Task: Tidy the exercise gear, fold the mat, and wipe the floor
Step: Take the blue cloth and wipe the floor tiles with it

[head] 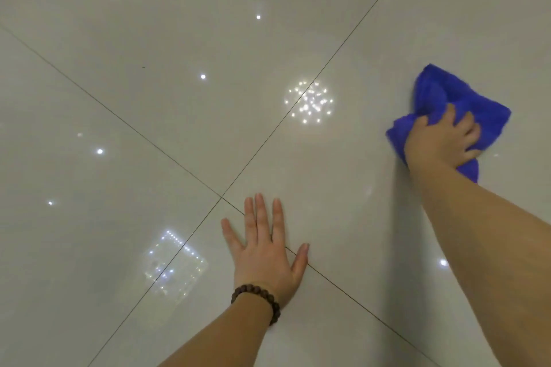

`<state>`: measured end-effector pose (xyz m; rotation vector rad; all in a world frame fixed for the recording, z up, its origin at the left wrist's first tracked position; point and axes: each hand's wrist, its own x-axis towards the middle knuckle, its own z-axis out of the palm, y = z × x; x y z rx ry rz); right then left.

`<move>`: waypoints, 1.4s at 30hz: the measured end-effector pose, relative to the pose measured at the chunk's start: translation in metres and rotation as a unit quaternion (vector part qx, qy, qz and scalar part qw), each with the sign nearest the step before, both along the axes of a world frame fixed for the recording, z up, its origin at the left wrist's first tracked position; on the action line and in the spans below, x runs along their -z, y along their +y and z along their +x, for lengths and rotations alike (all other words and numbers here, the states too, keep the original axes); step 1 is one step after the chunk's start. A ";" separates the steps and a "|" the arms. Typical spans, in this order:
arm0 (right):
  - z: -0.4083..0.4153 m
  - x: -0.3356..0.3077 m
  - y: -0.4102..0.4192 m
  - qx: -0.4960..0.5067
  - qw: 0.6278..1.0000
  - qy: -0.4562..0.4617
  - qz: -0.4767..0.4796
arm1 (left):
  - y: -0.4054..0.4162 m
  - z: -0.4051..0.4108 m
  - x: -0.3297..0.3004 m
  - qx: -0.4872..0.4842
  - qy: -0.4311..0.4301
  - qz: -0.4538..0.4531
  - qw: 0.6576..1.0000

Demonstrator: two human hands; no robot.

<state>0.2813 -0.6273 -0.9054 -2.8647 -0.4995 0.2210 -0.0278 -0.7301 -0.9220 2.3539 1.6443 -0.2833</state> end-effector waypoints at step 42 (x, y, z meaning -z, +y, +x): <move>-0.164 0.005 -0.201 -0.419 0.906 -0.031 -0.049 | -0.003 -0.002 0.005 0.011 0.015 0.020 1.000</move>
